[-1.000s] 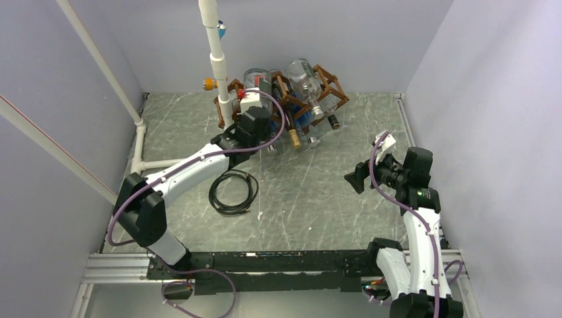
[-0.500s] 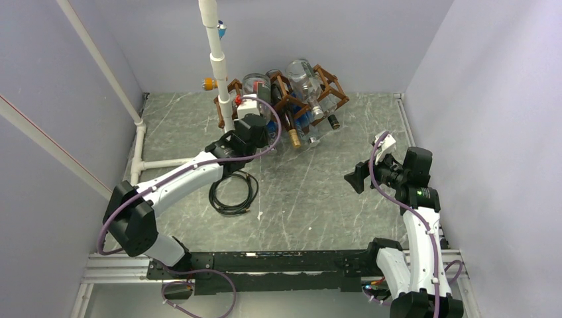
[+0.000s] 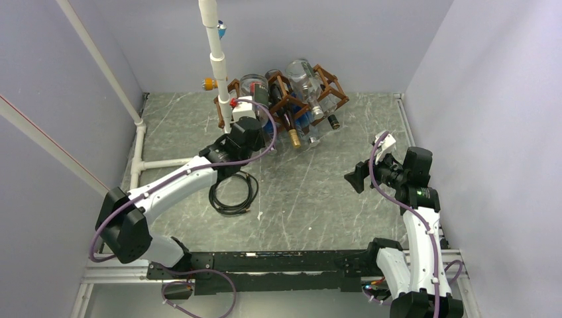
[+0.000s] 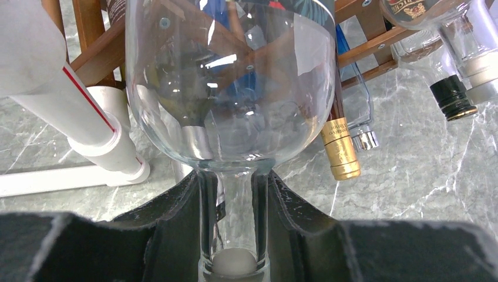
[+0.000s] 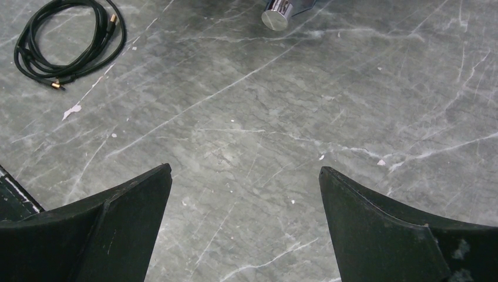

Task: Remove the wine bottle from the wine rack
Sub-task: Pick up the wine bottle from the wine rack.

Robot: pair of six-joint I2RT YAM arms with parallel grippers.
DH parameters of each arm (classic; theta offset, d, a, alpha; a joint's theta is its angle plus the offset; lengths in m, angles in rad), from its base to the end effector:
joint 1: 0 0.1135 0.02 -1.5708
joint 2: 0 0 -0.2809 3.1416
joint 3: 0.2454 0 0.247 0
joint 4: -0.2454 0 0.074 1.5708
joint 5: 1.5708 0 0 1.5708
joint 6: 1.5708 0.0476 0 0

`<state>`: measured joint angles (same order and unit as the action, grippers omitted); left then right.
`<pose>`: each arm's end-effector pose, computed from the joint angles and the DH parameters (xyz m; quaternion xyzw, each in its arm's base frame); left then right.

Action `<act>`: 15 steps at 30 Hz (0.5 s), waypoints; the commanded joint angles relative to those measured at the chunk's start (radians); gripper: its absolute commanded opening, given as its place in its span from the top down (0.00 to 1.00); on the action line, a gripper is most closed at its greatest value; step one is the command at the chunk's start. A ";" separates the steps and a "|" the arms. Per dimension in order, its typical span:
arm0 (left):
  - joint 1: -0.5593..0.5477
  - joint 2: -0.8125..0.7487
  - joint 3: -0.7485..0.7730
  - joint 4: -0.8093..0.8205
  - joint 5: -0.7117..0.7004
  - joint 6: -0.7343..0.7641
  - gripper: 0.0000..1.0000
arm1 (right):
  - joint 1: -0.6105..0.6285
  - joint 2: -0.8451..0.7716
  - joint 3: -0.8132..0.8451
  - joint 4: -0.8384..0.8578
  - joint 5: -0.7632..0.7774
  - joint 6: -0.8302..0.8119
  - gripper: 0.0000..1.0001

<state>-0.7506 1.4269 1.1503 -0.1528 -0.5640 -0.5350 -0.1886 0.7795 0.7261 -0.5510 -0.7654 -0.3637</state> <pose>0.2590 -0.2068 0.3362 -0.0625 0.8198 -0.1236 0.5557 0.1553 0.0039 0.2965 -0.2447 0.8031 0.2006 0.5048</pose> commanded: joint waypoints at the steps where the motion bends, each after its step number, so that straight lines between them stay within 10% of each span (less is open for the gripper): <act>1: -0.008 -0.111 0.037 0.268 -0.034 0.000 1.00 | 0.003 -0.003 -0.001 0.036 0.003 0.003 0.00; 15: -0.047 -0.221 -0.020 0.218 0.062 -0.021 1.00 | 0.003 -0.006 -0.002 0.036 0.004 0.003 0.00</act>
<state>-0.7795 1.3235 1.1027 -0.1501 -0.5037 -0.5442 -0.1886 0.7795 0.7258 -0.5507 -0.7635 -0.3637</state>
